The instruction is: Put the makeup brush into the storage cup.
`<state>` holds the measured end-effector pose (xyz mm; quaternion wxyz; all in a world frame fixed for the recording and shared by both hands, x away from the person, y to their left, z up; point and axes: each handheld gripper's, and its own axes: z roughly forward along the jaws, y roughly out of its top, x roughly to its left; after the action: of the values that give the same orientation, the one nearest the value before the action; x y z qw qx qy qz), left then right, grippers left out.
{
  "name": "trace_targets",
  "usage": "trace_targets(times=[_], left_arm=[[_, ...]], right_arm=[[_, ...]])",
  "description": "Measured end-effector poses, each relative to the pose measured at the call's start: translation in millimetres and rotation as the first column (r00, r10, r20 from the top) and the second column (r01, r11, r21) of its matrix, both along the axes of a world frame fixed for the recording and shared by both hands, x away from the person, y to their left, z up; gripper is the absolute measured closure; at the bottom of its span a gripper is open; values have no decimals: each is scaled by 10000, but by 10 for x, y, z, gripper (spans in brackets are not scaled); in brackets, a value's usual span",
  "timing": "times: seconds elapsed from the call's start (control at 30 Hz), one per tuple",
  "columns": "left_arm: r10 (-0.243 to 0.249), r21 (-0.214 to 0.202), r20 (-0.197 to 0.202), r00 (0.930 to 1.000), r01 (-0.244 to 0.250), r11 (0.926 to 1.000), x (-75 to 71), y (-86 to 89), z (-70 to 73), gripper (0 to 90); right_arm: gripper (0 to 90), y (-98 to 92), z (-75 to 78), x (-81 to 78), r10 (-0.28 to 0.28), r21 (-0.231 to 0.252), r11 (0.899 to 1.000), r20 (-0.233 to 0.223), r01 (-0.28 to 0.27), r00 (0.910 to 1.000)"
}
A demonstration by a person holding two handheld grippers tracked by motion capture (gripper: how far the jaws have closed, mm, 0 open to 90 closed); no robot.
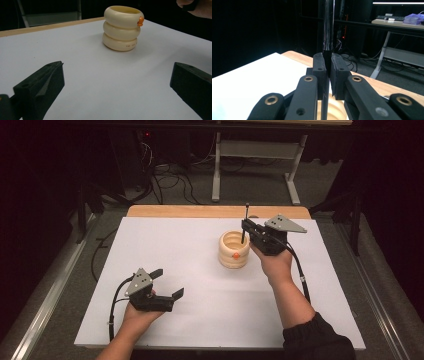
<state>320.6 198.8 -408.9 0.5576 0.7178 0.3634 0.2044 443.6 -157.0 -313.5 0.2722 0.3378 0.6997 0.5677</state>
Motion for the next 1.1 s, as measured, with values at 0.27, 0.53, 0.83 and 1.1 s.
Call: trace_targets(times=[0.27,0.53,0.83,1.1], left_arm=[[-8,-29,12,10000,8,10000,1,10,8,0],[-31,-30,4,10000,31,10000,2,13,8,0],[-68,-38,4,10000,68,10000,5,14,7,0],[-90,-45,2,10000,90,9999,8,12,6,0]], right_arm=[[857,67,-42,72,132,-198,9997,-158,-135,9998],[858,64,-132,145,8,-305,9995,-518,-23,9987],[857,50,-241,194,-114,-409,9991,-830,80,9965],[857,32,-337,204,-191,-467,9988,-1113,139,9936]])
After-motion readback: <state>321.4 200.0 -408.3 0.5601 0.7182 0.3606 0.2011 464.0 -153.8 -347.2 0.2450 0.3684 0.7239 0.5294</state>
